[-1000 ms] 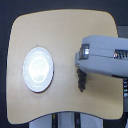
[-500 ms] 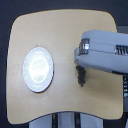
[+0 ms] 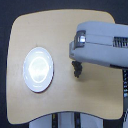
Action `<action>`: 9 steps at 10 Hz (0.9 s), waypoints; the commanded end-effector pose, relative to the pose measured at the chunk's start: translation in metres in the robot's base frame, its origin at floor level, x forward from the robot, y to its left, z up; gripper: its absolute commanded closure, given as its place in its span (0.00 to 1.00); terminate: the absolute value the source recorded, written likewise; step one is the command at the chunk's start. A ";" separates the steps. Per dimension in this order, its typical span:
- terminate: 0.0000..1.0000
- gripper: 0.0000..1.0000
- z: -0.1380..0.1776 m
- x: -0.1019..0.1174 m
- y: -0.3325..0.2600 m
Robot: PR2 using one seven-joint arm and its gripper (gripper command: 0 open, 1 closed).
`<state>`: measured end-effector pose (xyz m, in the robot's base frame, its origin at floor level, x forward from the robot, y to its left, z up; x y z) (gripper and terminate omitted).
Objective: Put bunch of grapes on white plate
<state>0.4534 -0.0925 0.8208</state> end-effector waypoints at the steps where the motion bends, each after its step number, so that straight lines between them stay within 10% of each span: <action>1: 0.00 1.00 0.054 -0.002 0.066; 9: 0.00 1.00 0.033 -0.052 0.234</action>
<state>0.4279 0.0555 0.8685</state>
